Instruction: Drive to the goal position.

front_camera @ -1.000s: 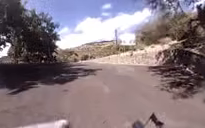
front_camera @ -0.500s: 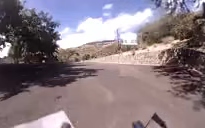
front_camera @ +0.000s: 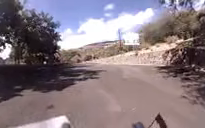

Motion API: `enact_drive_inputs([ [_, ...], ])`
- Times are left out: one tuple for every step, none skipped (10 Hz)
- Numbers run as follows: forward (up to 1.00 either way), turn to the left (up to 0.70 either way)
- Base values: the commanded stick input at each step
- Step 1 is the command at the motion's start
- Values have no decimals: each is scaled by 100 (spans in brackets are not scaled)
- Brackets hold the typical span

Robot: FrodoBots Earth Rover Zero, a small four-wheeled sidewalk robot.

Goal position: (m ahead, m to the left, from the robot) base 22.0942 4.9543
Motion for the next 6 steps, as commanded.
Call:
enact_drive_inputs([
  [70,0],
  [70,0],
  [70,0],
  [70,0],
  [70,0],
  [70,0],
])
